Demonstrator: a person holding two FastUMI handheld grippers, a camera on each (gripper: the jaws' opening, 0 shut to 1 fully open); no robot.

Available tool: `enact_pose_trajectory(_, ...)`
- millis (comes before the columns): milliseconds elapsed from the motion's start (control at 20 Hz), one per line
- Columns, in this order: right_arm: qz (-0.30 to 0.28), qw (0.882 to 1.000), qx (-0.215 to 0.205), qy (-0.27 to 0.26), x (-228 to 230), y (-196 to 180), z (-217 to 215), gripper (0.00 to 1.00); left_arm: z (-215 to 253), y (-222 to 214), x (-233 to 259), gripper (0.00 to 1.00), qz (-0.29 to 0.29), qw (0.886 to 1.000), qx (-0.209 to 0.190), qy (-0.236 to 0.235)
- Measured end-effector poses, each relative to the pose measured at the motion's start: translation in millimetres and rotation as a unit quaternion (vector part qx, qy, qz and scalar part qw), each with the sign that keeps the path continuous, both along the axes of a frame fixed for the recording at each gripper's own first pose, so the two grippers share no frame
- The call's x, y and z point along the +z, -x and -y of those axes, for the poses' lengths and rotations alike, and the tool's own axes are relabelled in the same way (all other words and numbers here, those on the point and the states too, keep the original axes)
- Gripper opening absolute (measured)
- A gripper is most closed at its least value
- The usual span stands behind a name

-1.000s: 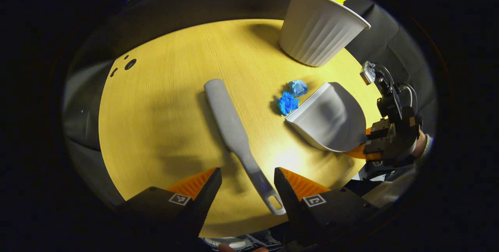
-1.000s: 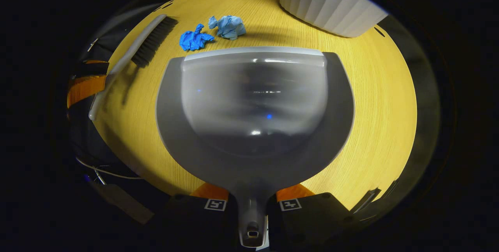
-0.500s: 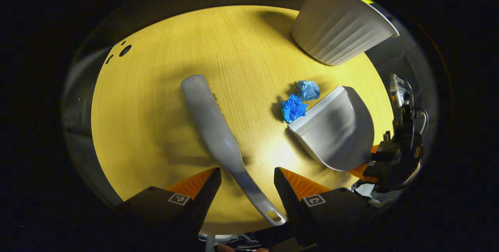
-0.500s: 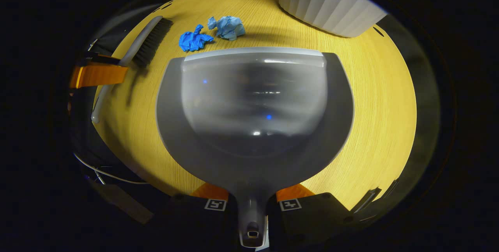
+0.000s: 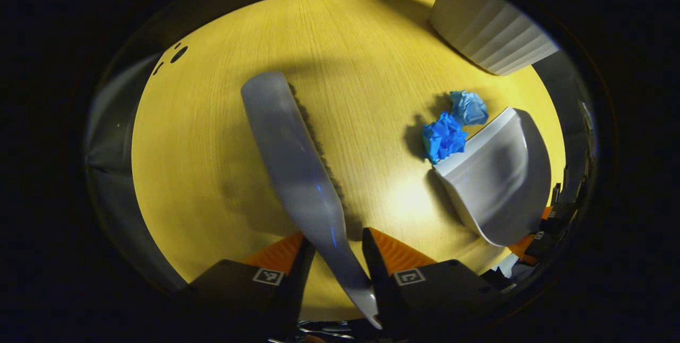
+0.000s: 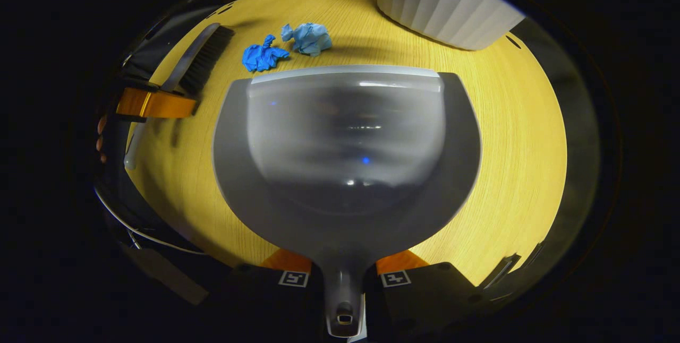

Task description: Pick up the small broom and dustpan from the desktop, sweep the trash into the dustpan with the broom, and then empty the trash into the garbage bin.

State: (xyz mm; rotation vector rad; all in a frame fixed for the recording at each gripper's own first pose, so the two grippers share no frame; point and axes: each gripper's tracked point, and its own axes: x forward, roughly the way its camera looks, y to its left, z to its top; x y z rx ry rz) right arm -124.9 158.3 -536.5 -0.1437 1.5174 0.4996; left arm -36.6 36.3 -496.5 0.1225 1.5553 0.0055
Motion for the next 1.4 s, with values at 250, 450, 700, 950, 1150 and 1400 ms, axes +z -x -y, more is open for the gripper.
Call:
enact_pose_trajectory(250,-0.001,1.000,0.001,0.000,-0.5,0.6,0.1,0.34,-8.2,1.1,-0.9,0.32,-0.006,1.000,-0.029,0.009)
enact_pose_trajectory(450,0.000,1.000,0.001,-0.001,-0.3,0.1,-0.2,0.34,-15.1,-0.1,-0.5,0.25,-0.017,0.997,-0.070,0.025)
enact_pose_trajectory(700,-0.001,1.000,0.011,-0.001,0.2,1.5,0.7,0.34,-1.4,-26.5,1.7,0.22,0.001,0.985,-0.168,0.047)
enact_pose_trajectory(950,-0.004,0.996,0.087,0.007,-1.6,9.2,5.9,0.34,24.9,-38.3,-3.8,0.22,-0.011,0.972,-0.225,0.060)
enact_pose_trajectory(1150,0.002,0.996,0.087,-0.001,0.0,10.0,5.3,0.34,49.8,-32.0,-6.6,0.22,-0.023,0.963,-0.252,0.088)
enact_pose_trajectory(1400,0.002,0.996,0.091,-0.007,0.4,10.0,5.9,0.34,75.8,-25.5,-4.9,0.22,-0.040,0.939,-0.321,0.112)
